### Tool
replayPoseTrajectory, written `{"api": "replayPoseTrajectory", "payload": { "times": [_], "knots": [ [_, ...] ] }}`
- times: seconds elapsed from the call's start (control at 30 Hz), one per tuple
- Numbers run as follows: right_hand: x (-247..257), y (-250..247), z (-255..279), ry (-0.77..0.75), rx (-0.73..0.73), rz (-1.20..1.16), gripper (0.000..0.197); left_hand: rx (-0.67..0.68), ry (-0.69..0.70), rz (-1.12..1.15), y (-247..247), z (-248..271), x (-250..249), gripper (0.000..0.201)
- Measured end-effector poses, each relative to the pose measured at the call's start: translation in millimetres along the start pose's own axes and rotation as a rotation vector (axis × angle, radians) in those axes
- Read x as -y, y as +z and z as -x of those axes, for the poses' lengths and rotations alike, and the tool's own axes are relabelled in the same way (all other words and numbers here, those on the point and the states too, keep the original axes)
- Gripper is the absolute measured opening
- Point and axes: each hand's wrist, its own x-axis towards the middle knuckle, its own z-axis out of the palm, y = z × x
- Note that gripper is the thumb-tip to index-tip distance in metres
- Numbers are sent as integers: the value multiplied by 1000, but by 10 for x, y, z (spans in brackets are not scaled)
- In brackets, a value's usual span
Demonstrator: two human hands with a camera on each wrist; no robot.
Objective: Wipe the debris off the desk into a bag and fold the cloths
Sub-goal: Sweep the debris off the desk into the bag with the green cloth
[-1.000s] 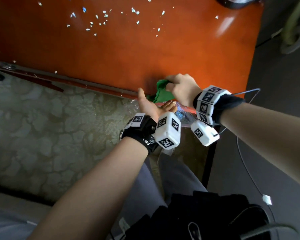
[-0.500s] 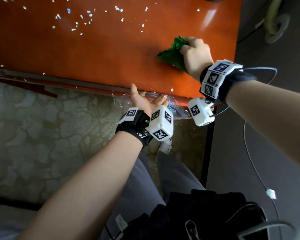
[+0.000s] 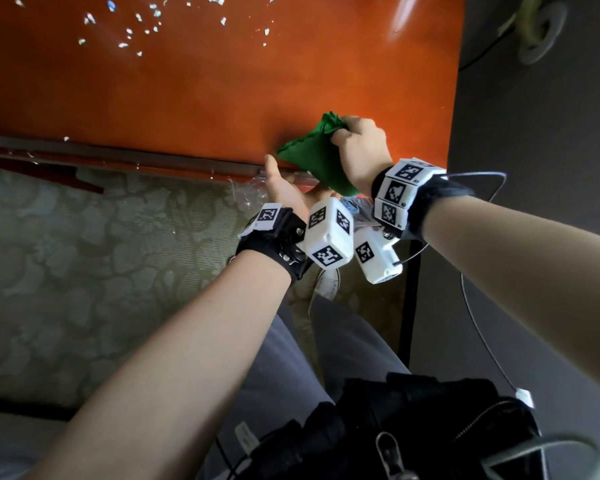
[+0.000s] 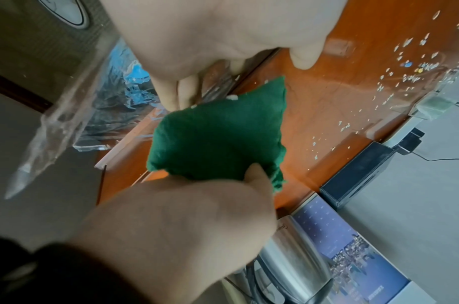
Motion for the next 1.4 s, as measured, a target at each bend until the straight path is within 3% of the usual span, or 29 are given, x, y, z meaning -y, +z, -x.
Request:
{"api": "replayPoseTrajectory", "payload": {
  "times": [0.13,0.3,0.43,0.57,0.67,0.77,0.87,0.93,1.0,1.07,1.17,1.23,1.3,1.4],
  "knots": [
    [-15,-184,-63,45,-113,-125,26,-9,-41,-61,-64,-29,-78,66],
    [-26,-307,-78,97,-102,-182,36,-21,-34,-209,-16,-30,-98,53],
    [-84,-313,-83,102,-74,-201,20,3,-70,-449,10,-106,-148,37],
    [-98,-320,-77,143,-73,-267,34,-39,-81,-582,19,-292,-217,25],
    [-155,-345,-133,205,-79,-318,33,-24,-98,-467,2,-339,-224,30],
    [-181,-406,-185,236,-82,-366,34,26,-126,-403,26,-185,-244,33],
    [-202,-510,-256,294,-93,-402,37,51,-68,-632,9,-75,-299,38],
    [-104,-608,-223,320,-52,-428,25,60,-61,-734,61,70,-382,26],
    [26,-725,-139,347,-15,-463,9,84,-61,-796,143,193,-438,36],
    [152,-842,-55,424,30,-607,17,76,-11,-848,267,342,-508,38],
    [260,-996,-60,414,91,-699,14,16,51,-943,431,532,-668,34],
    [264,-1093,-164,389,89,-673,38,11,44,-988,491,578,-755,35],
    [274,-1151,-254,384,70,-641,63,-52,102,-1048,542,602,-818,20],
    [376,-1193,-329,387,-2,-600,70,-47,72,-1107,583,596,-891,19]
  ]
}}
